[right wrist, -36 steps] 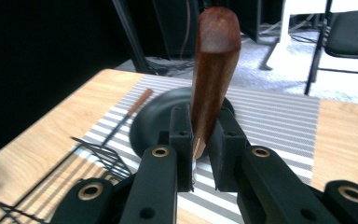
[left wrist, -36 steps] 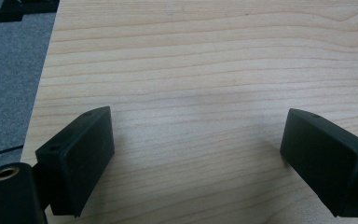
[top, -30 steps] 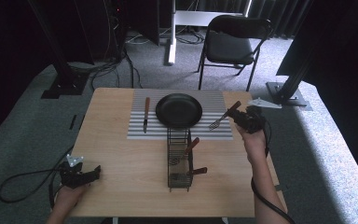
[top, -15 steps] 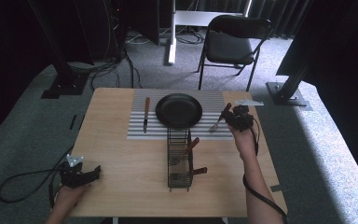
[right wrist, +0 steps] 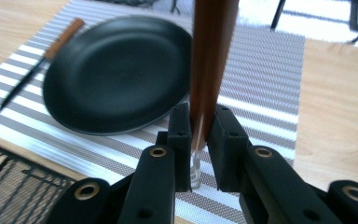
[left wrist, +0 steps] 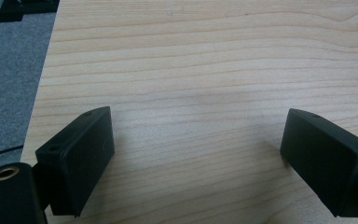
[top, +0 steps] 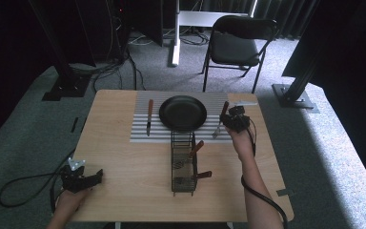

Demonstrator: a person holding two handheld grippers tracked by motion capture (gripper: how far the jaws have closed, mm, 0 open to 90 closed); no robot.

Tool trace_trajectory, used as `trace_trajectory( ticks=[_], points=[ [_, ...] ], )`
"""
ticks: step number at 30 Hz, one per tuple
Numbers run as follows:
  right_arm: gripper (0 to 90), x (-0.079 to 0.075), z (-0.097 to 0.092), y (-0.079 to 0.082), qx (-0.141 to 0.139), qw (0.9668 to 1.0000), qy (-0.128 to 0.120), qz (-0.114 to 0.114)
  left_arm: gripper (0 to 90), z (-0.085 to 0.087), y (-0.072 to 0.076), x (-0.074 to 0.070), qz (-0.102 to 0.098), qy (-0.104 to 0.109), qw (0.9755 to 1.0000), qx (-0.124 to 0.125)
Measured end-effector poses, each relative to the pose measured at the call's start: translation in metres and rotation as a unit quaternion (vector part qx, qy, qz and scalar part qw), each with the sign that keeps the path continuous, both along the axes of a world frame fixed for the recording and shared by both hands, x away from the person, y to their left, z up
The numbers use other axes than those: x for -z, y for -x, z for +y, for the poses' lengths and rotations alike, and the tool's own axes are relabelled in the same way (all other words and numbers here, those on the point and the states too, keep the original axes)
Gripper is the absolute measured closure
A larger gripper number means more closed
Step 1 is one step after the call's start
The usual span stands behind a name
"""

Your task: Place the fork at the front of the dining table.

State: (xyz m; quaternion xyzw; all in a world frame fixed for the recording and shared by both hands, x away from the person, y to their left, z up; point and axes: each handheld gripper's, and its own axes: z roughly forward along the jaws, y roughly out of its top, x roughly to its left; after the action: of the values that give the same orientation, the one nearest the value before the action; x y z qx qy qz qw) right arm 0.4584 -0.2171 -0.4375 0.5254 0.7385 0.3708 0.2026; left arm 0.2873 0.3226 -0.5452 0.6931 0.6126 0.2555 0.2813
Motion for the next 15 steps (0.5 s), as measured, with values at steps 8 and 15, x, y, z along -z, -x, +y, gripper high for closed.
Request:
trace_trajectory(
  ticks=[8, 15],
  points=[
    [80.4, 0.007, 0.009, -0.019, 0.032, 0.9994, -0.006, 0.005, 9.5, 0.0, 0.0, 0.0, 0.0, 0.0, 1.0, 0.0],
    [80.4, 0.006, 0.019, -0.052, 0.058, 0.997, 0.001, 0.05, 9.5, 0.0, 0.0, 0.0, 0.0, 0.0, 1.0, 0.0]
  ],
)
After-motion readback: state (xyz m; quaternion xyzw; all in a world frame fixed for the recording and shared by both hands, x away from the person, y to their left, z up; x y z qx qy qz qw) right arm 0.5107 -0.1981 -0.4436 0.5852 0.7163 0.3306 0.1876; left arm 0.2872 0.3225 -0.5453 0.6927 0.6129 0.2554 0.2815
